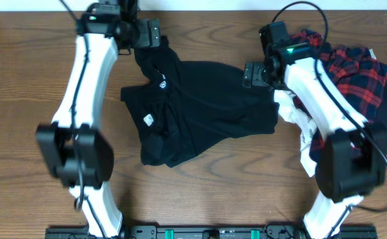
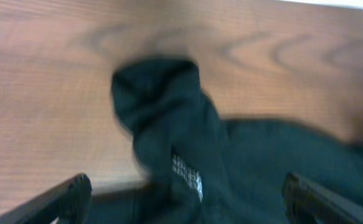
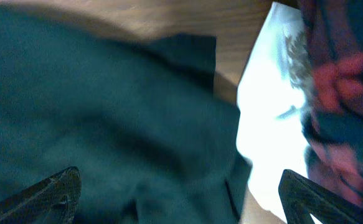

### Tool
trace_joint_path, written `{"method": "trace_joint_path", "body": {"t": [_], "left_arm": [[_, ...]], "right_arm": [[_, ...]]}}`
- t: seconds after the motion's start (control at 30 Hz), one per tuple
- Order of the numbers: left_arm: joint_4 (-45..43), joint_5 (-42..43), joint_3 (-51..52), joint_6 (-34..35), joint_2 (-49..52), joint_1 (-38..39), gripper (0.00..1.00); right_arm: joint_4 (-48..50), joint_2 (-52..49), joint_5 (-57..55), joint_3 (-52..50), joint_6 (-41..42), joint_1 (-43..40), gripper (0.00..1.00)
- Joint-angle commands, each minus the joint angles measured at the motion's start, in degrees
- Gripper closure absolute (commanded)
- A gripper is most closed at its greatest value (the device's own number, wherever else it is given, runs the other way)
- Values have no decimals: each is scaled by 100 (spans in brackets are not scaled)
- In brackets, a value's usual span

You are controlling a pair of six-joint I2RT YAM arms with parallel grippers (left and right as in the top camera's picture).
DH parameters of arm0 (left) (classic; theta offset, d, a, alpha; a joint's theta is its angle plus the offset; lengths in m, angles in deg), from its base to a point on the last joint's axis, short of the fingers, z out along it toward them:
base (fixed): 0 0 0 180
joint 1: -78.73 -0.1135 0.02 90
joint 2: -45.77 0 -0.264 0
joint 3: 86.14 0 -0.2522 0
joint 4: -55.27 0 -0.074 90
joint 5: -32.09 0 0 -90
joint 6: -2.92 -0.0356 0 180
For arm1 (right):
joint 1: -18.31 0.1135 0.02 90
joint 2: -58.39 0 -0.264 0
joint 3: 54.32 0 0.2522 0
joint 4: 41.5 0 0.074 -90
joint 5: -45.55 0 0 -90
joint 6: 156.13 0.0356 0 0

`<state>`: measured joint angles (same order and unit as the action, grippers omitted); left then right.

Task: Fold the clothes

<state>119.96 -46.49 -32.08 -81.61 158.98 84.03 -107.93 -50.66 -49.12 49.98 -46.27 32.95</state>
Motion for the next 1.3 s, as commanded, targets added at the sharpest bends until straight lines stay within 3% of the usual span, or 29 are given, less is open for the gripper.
{"method": "trace_joint_path", "body": {"t": [0.0, 0.1, 0.2, 0.27, 0.33, 0.57, 0.63, 0.83, 1.27], "left_arm": [[730, -57, -35, -116, -634, -55, 2], [1338, -61, -33, -118, -728, -61, 2], [1545, -216, 39, -118, -643, -68, 2], [1506, -378, 140, -116, -553, -68, 4], [1379, -376, 227, -114, -417, -68, 12], [734, -348, 251, -114, 396, -55, 70], [533, -282, 251, -114, 645, -55, 76], [7, 275, 251, -107, 1362, -55, 80], [-1117, -9, 251, -55, 2184, -7, 81]], "right_arm": [[-229, 713, 179, 31, -468, 227, 3], [-437, 1029, 214, 31, -498, 341, 16], [-527, 1128, 212, 31, -533, 413, 49], [-562, 1117, 214, 17, -533, 420, 59], [-560, 1093, 212, -28, -531, 417, 59], [-551, 1047, 219, -236, -461, 426, 60], [-555, 1047, 221, -262, -444, 424, 61], [-562, 1047, 221, -267, -444, 424, 61], [-706, 1047, 457, -267, -400, 457, 65]]}}
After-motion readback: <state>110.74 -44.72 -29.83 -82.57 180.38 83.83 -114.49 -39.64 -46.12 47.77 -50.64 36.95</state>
